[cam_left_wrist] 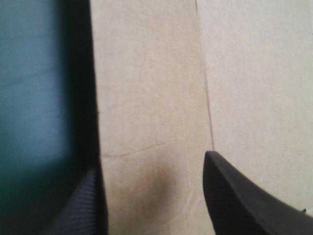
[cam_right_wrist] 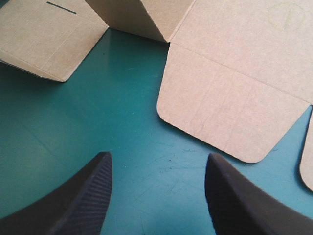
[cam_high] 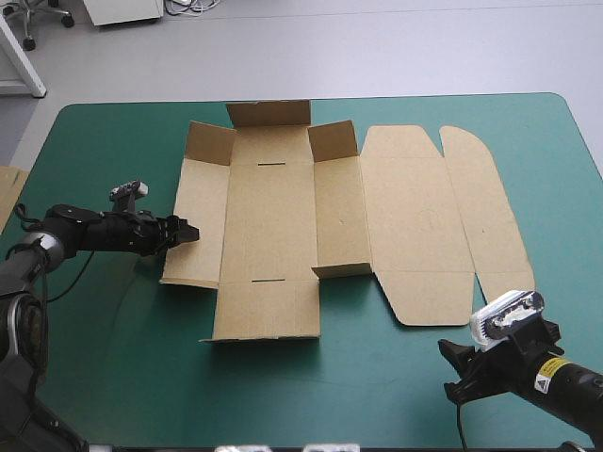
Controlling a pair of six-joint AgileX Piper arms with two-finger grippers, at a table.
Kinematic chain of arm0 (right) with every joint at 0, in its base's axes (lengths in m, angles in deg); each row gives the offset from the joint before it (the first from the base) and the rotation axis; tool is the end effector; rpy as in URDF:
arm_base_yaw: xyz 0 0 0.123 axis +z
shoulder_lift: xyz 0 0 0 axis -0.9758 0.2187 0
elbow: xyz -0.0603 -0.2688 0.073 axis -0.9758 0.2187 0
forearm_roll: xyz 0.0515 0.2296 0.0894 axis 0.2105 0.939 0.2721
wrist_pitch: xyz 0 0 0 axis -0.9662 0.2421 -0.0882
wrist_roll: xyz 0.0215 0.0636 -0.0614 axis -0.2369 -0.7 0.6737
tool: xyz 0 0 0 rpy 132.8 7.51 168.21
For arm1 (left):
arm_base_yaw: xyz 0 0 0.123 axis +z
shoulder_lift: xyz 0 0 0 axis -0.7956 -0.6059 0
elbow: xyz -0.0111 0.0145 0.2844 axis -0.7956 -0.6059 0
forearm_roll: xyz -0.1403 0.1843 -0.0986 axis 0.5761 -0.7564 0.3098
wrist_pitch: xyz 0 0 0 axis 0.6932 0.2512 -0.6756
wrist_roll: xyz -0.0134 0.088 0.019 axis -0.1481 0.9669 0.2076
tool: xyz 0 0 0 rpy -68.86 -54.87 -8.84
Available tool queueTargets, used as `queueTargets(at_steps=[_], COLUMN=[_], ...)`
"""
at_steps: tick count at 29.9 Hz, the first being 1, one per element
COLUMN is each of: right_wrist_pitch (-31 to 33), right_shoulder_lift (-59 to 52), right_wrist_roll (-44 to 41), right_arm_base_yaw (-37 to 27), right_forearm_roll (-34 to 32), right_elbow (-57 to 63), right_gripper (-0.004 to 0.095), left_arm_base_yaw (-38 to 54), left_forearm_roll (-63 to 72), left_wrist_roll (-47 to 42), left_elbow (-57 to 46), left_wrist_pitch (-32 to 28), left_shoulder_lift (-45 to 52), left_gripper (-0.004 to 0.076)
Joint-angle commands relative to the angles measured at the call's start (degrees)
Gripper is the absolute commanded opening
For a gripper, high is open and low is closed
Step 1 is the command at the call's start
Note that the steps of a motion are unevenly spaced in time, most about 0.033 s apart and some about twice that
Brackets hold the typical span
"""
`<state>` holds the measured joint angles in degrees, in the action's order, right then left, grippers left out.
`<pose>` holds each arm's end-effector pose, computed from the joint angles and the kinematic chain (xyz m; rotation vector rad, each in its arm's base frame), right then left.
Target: Fold the box
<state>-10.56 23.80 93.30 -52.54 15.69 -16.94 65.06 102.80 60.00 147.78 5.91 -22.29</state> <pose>0.0785 0.0499 0.3055 -0.5505 2.1955 0.3876 0.3385 0.0164 0.1961 -0.0319 2.5481 -0.8029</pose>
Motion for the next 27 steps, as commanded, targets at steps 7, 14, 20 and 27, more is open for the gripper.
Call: queueTargets(at_steps=[7, 14, 20, 27], right_wrist_pitch=[-4.9, -5.7, -5.7, -5.5], right_shoulder_lift=[0.5, 0.5, 0.5, 0.5], right_wrist_roll=[-0.6, -1.0, -1.8, -1.8], right_arm_base_yaw=[0.0, 0.0, 0.0, 0.0], right_forearm_roll=[0.4, 0.4, 0.4, 0.3], right_elbow=[-2.1, -2.1, -2.1, -2.1], right_gripper=[0.0540, 0.0540, 0.0540, 0.0540], left_arm_base_yaw=[-3.1, -8.8, -10.1, -10.1], left_forearm_roll=[4.2, 0.3, -3.2, -4.1], left_wrist_roll=[1.8, -0.1, -3.2, -4.4], left_elbow=[5.0, 5.0, 5.0, 6.8], left_wrist_pitch=[6.0, 1.3, -1.1, -0.6], left_shoulder_lift=[1.9, 1.9, 2.0, 2.2], left_gripper=[0.0364, 0.0340, 0.0045, -0.0010])
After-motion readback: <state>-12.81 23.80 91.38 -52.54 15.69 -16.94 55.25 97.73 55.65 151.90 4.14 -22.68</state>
